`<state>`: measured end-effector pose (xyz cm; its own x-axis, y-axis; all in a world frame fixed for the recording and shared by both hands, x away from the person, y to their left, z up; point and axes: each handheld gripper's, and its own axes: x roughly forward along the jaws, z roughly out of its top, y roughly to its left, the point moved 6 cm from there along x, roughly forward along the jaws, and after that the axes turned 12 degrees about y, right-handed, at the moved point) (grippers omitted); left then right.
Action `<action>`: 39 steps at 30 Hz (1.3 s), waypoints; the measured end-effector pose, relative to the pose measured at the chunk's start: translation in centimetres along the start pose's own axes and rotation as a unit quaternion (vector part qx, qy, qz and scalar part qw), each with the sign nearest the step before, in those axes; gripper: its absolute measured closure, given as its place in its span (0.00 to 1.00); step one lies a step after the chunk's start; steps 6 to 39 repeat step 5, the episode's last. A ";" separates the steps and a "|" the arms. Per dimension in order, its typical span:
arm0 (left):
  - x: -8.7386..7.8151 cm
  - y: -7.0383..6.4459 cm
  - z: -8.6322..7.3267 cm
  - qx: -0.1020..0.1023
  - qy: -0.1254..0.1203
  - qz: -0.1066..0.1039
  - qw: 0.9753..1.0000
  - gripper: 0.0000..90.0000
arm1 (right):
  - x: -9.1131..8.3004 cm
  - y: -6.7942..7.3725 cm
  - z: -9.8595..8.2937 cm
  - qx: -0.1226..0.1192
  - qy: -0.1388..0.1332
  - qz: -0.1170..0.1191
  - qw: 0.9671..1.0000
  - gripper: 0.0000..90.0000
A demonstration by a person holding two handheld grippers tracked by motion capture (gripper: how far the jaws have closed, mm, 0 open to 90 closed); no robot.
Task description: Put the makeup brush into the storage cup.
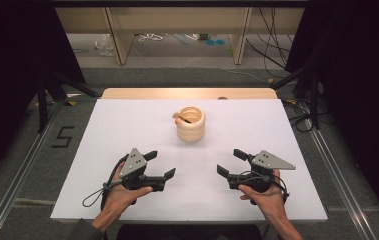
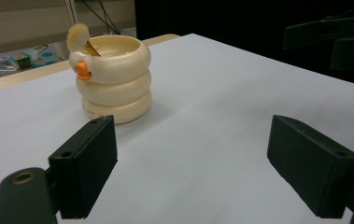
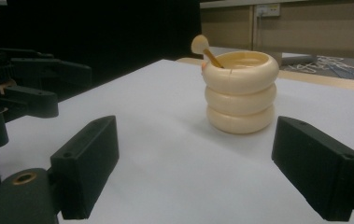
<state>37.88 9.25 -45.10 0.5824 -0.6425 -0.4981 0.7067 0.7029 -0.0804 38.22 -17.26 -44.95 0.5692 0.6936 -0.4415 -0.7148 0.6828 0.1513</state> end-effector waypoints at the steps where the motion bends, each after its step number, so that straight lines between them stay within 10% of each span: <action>1: 0.0 0.1 0.0 -0.002 -0.003 -0.001 1.000 0.17 | 0.0 0.0 0.0 0.001 0.000 0.001 1.000 0.17; 39: 0.0 0.2 -0.1 -0.002 0.001 0.002 1.000 0.17 | 0.1 0.1 0.0 0.003 -0.005 0.004 1.000 0.18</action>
